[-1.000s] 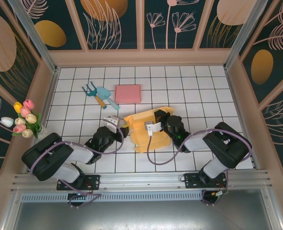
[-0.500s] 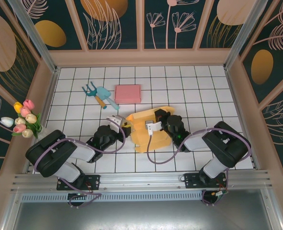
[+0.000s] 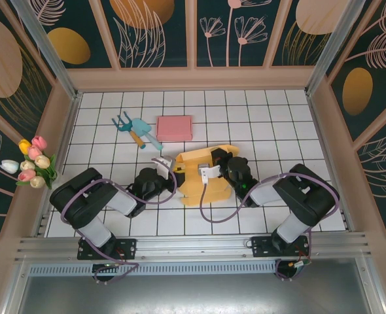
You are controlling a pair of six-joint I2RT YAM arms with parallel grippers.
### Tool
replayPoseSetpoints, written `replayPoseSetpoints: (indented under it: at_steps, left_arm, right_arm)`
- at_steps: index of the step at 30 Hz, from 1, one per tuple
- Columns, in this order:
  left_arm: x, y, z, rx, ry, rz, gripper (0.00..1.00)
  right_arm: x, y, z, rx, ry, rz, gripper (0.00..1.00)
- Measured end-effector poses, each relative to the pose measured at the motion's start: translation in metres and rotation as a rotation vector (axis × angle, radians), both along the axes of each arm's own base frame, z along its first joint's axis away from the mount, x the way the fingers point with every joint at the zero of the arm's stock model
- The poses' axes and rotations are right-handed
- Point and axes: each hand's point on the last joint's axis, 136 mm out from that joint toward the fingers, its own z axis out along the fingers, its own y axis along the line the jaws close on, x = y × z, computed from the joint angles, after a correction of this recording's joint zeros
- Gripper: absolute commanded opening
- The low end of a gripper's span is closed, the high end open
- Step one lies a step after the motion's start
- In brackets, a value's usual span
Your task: Fold the paper box
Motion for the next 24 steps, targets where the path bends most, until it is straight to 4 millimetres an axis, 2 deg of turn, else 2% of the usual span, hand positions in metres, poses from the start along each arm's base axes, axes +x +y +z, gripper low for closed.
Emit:
replayPoseSetpoints:
  at_steps: [9, 16, 21, 24]
  left_arm:
    - [-0.012, -0.018, 0.006, -0.029, -0.001, -0.058, 0.29]
    - [-0.009, -0.030, 0.017, -0.050, -0.024, -0.075, 0.25]
    - [-0.008, -0.032, 0.015, -0.043, -0.021, -0.077, 0.23]
    - [-0.010, -0.024, 0.013, -0.022, -0.021, -0.054, 0.25]
  right_arm:
    - [0.002, 0.000, 0.000, 0.015, -0.001, -0.009, 0.00]
    - [0.002, 0.000, 0.000, 0.023, 0.004, -0.012, 0.00]
    - [0.003, 0.000, 0.000, 0.026, 0.007, -0.014, 0.00]
    - [0.003, 0.000, 0.000, 0.030, 0.009, -0.016, 0.00]
